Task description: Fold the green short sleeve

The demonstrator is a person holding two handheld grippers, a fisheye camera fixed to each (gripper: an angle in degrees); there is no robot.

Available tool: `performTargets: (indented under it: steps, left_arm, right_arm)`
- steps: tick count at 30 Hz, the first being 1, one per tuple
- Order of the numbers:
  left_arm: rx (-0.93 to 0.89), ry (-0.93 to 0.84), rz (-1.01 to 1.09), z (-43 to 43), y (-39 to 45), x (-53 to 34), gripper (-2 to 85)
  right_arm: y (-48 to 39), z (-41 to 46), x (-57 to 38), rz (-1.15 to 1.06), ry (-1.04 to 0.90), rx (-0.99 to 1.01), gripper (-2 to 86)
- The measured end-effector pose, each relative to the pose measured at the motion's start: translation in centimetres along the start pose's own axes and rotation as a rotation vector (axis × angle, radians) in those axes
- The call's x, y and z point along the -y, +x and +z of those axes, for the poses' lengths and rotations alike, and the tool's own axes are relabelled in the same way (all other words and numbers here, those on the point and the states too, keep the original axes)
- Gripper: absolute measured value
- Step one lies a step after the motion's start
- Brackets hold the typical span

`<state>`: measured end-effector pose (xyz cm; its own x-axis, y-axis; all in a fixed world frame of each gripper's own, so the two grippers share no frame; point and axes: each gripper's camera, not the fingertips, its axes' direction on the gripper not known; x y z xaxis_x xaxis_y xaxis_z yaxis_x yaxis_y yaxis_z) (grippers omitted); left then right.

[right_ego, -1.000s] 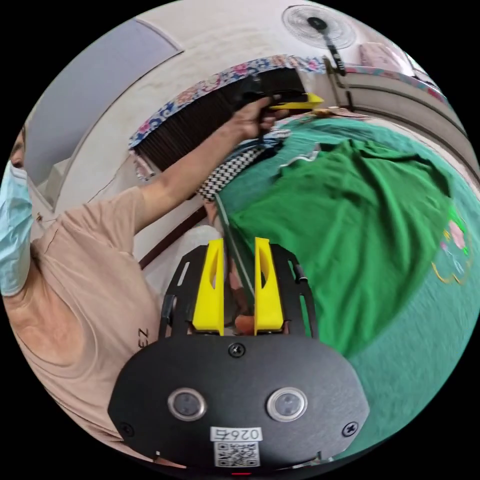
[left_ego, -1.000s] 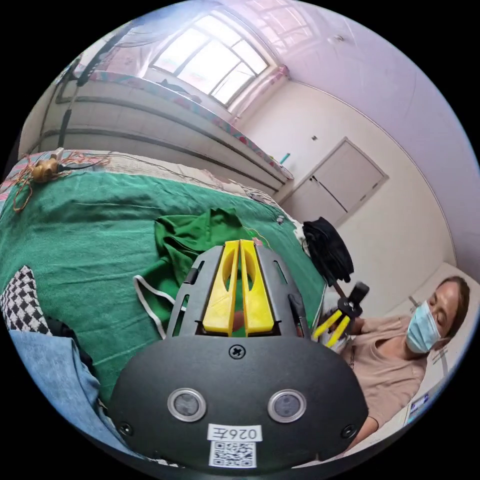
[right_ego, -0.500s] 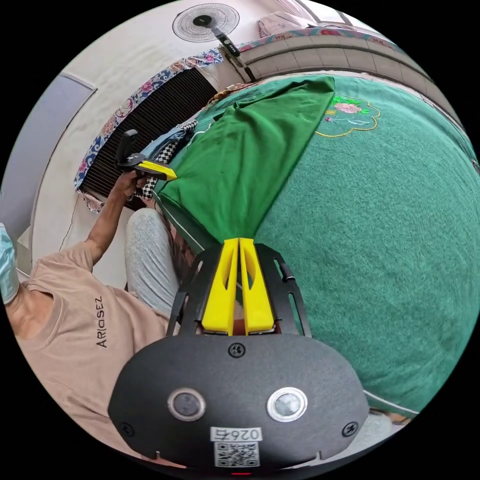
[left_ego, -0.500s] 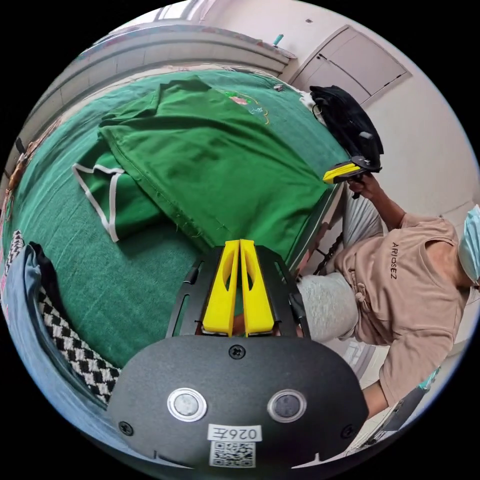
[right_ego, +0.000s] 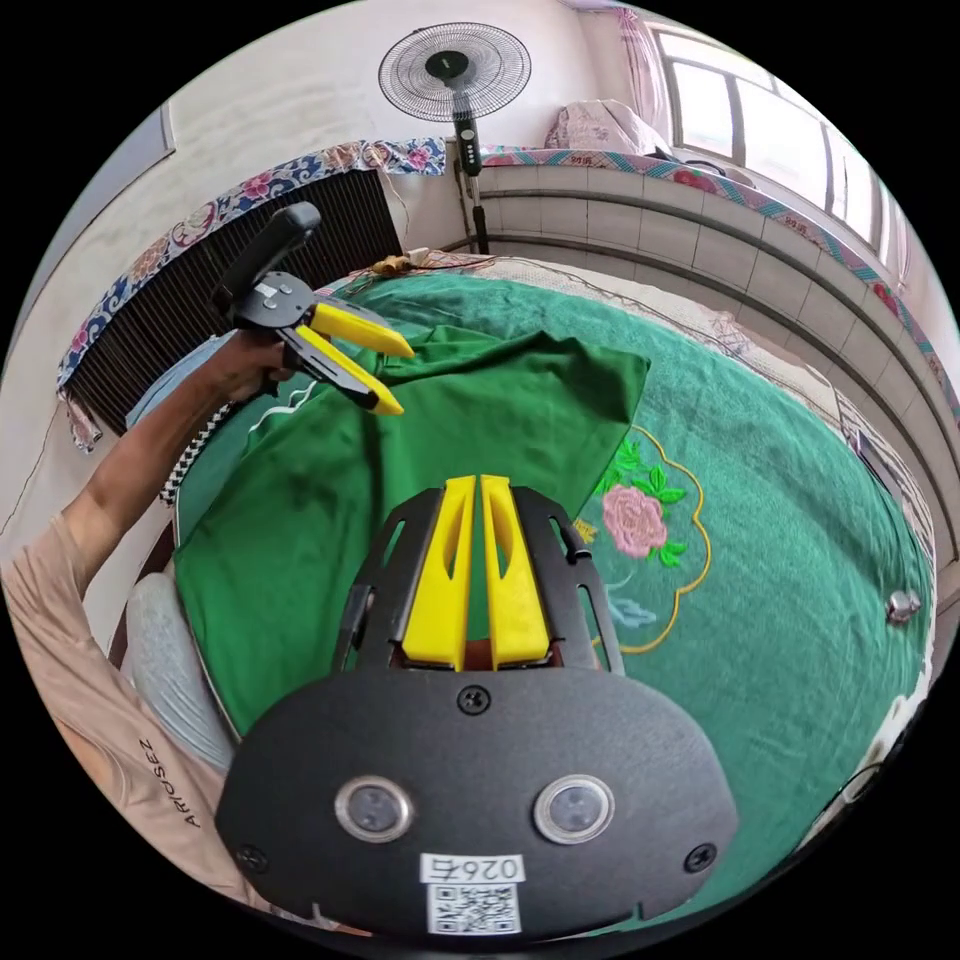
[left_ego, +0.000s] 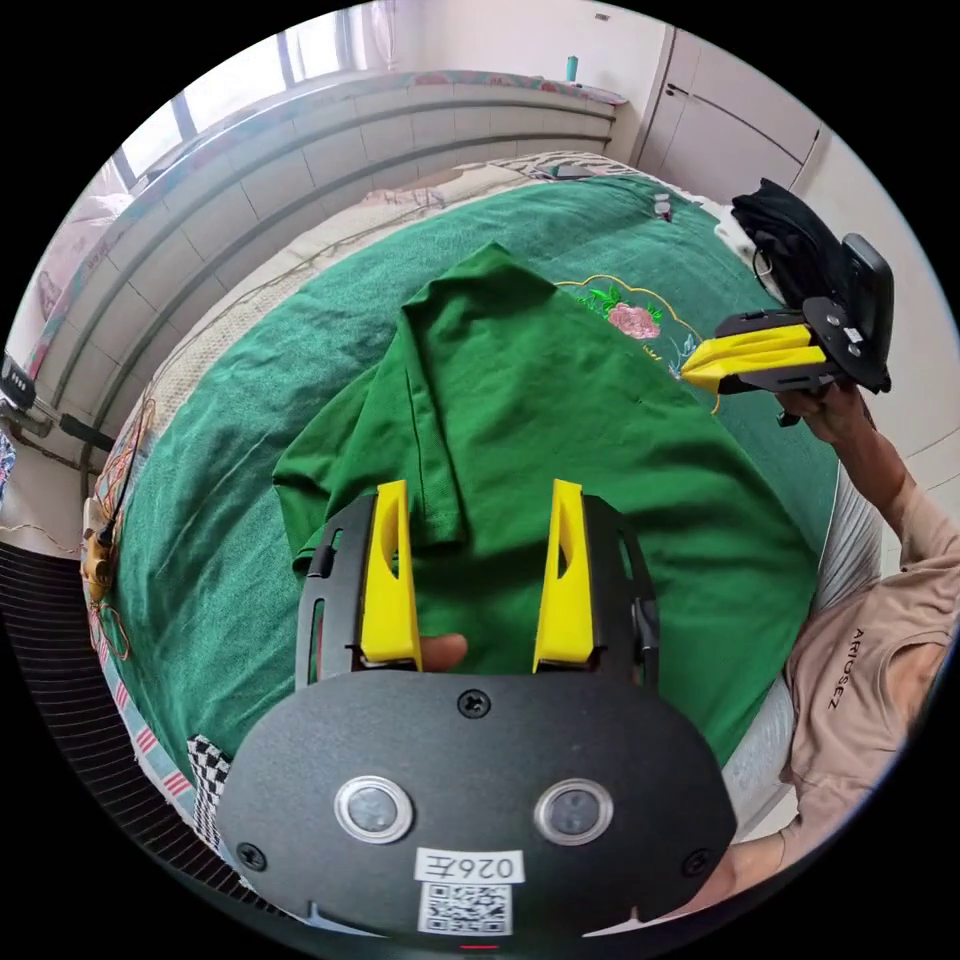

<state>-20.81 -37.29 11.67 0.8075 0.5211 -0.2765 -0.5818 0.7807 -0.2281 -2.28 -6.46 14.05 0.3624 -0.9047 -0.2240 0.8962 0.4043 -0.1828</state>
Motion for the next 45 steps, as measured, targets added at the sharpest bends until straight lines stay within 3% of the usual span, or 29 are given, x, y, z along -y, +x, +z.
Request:
performTargets:
  steps: [10, 13, 18, 22, 24, 29, 31, 34, 37, 39, 41, 45]
  left_arm:
    - [-0.138, 0.000, -0.016, -1.2, -2.9, -1.2, 6.0]
    - [-0.032, -0.039, 0.027, -2.4, -2.6, -0.9, 0.8]
    - [0.373, 0.088, -0.213, -6.3, -5.2, 0.1, 2.2]
    - [0.378, 0.221, -0.427, -8.3, -6.8, -1.3, 4.8]
    - [0.401, 0.261, -0.418, -8.1, -5.8, -2.3, 3.0]
    - [0.530, 0.095, -0.349, -5.0, -4.0, -3.2, -0.6]
    - [0.480, 0.127, -0.319, -5.3, -3.2, -4.1, -0.8]
    - [0.252, 0.246, -0.267, -6.6, -1.4, -6.7, -1.0]
    - [0.079, 0.270, -0.207, -6.7, 0.3, -9.0, -1.0]
    - [0.074, 0.226, -0.143, -5.7, 1.5, -9.9, -1.0]
    - [0.236, 0.027, -0.095, -2.9, 1.9, -11.0, -0.9]
    - [0.112, 0.094, -0.216, -4.2, -1.3, -14.4, -0.9]
  right_arm:
    - [2.5, 5.0, 5.5, -0.079, -0.053, 0.027, -1.3]
    - [3.1, 6.0, 6.3, -0.077, -0.059, 0.036, -1.2]
    - [6.0, 6.8, 6.5, -0.007, -0.025, 0.047, -1.1]
    - [8.8, 7.0, 5.9, 0.052, 0.006, 0.061, -1.0]
    - [9.3, 7.0, 5.8, 0.047, 0.008, 0.059, -0.9]
    - [9.3, 7.5, 6.9, -0.006, -0.005, -0.034, -1.0]
    - [9.4, 7.8, 7.7, -0.019, -0.001, -0.068, -1.0]
    - [10.0, 8.5, 9.2, -0.050, -0.002, -0.089, -1.0]
    - [11.7, 9.9, 10.4, -0.069, -0.092, -0.259, -0.9]
    - [13.1, 9.6, 10.4, -0.084, -0.109, -0.264, -0.9]
    - [15.2, 8.1, 10.1, -0.020, -0.089, -0.223, -0.9]
    - [17.0, 6.2, 9.7, 0.043, -0.079, -0.173, -0.9]
